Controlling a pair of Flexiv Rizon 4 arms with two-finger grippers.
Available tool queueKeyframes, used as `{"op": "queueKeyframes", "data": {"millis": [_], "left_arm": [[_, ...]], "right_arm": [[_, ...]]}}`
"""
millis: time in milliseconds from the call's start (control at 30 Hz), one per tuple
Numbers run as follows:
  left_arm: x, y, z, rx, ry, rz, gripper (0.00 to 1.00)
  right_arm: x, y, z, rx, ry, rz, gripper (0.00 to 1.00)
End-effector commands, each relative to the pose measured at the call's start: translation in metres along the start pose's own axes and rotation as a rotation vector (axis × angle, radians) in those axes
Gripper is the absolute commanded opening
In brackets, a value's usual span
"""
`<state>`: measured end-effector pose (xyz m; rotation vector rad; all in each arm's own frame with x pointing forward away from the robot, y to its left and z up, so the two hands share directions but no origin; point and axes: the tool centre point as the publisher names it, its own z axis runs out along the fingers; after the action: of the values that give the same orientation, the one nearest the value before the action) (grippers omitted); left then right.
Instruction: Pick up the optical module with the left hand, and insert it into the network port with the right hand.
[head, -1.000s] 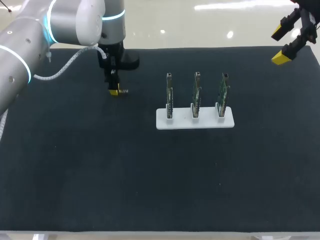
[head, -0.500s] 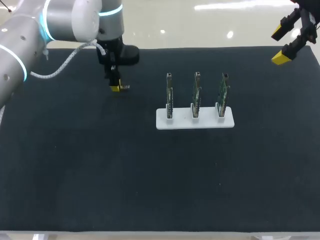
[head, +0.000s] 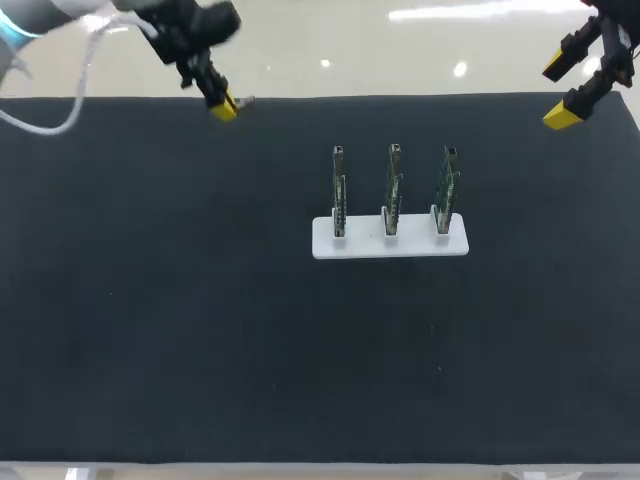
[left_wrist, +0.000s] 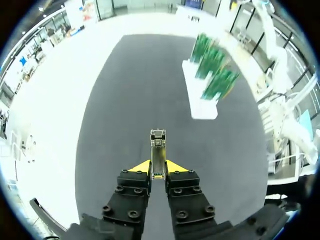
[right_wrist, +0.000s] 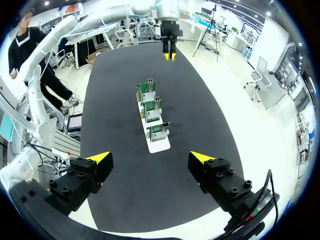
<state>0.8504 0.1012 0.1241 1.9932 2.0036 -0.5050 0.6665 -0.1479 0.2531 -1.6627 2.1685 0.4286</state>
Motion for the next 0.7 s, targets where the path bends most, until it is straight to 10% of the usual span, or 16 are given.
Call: {"op": "queueKeyframes", "data": {"millis": [33,700], "left_arm": [[-0.005,-0.018,-0.021,-0.077,-0.209,-0.001,0.0],[-0.1,-0.073,-0.078,-0.207,-0.766,-0.062,0.0]], "right_arm": [[0.0,0.0,0.0,0.0,-0.001,0.0,1.0],[0.0,0.0,0.0,0.0,-0.001,0.0,1.0]]}}
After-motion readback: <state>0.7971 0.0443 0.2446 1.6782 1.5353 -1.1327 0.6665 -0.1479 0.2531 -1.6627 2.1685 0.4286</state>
